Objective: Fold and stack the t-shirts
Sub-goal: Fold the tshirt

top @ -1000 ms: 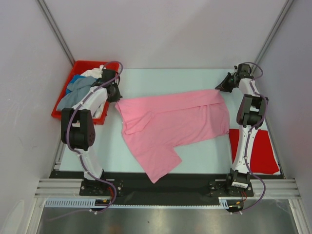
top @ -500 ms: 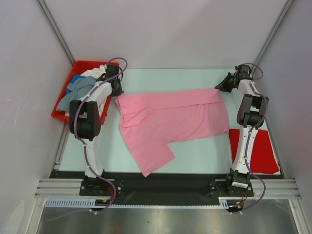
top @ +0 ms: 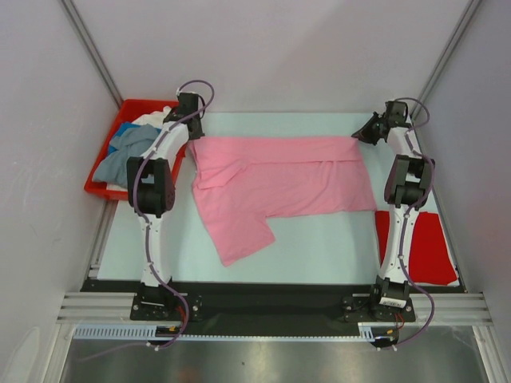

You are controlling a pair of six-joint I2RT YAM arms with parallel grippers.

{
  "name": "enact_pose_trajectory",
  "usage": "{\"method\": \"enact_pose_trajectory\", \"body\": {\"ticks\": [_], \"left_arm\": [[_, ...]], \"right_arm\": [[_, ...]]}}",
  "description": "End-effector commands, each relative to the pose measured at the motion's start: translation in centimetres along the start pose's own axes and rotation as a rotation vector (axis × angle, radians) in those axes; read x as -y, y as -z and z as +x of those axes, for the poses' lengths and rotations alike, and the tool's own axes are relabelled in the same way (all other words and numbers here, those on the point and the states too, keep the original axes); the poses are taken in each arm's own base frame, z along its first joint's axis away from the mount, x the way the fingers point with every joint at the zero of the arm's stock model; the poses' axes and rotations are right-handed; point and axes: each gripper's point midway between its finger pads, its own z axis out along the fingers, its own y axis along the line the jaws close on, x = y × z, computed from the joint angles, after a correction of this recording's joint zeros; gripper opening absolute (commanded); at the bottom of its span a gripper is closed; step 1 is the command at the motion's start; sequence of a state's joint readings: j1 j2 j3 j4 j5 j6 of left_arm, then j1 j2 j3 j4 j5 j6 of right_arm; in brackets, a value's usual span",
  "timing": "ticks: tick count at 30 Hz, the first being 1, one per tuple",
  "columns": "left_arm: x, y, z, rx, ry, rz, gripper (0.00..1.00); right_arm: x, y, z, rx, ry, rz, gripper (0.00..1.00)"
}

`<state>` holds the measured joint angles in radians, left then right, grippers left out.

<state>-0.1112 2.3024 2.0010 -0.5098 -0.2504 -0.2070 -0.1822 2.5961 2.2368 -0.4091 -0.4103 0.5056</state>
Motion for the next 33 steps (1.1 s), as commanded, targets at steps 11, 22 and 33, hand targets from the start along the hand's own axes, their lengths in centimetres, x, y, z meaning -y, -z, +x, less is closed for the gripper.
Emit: {"method": "enact_pose_trajectory", "body": {"ticks": [11,22,33], "left_arm": [[-1.7,4.3,-6.8,0.131,-0.009,-0.031,0.66],[2.2,14.4,-4.6,0.122,-0.066,0.177,0.75],[2.6,22.2,5.2,0.008,-0.069,0.403,0.71]], "right_arm": [[0.2,5.8,-4.4,0.085,0.031,0.224,0.45],[-3.4,15.1,-2.6,0.024,0.076,0.294,0.67],[-22.6,15.4,13.0,-0.112,0.145,-0.247,0.66]]}}
